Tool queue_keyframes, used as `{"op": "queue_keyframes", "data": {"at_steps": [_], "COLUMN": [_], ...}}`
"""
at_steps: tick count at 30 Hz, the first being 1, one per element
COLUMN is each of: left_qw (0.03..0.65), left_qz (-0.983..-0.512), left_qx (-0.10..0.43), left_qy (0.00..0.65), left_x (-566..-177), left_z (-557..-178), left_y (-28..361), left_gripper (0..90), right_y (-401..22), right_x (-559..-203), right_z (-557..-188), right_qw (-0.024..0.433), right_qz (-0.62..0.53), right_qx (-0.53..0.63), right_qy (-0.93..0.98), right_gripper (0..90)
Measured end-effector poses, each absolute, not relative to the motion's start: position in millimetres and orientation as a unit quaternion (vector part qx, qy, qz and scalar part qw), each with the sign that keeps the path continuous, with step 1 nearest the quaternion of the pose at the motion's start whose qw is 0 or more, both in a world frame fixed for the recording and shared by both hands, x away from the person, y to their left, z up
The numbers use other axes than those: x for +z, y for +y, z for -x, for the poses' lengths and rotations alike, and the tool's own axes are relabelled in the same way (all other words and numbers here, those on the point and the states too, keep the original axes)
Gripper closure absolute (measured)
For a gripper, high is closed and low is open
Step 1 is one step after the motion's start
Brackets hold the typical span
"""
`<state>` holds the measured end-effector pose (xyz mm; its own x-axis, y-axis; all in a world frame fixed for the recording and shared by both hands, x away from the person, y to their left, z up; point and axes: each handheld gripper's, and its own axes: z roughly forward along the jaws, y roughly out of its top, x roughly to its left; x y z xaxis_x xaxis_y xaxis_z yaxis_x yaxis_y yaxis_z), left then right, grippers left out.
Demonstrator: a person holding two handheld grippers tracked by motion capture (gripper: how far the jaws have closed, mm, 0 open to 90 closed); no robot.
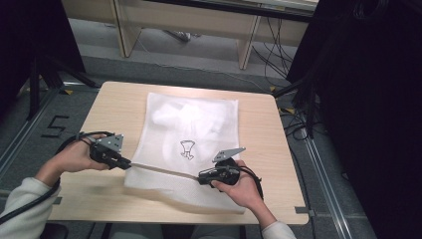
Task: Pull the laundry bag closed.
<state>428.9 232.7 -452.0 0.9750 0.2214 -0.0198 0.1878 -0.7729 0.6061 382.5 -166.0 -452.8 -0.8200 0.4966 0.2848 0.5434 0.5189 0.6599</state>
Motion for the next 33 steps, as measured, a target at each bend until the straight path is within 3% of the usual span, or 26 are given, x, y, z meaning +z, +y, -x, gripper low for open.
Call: {"op": "queue_keyframes", "data": {"at_steps": [33], "left_qw": [0.32], "left_qz": [-0.94], "left_qx": [0.027], "left_qy": [0.111], "left_x": [-452.1], "left_z": [-428.9], "left_y": [232.8], "left_gripper": [82.7], "right_y": [-187.4], "right_x": [-452.5], "right_z": [-381.1], "right_qw": [0.017], "right_qz": [0.312], "right_qx": [-0.387], "right_qy": [-0.867], "right_gripper": [82.2]}}
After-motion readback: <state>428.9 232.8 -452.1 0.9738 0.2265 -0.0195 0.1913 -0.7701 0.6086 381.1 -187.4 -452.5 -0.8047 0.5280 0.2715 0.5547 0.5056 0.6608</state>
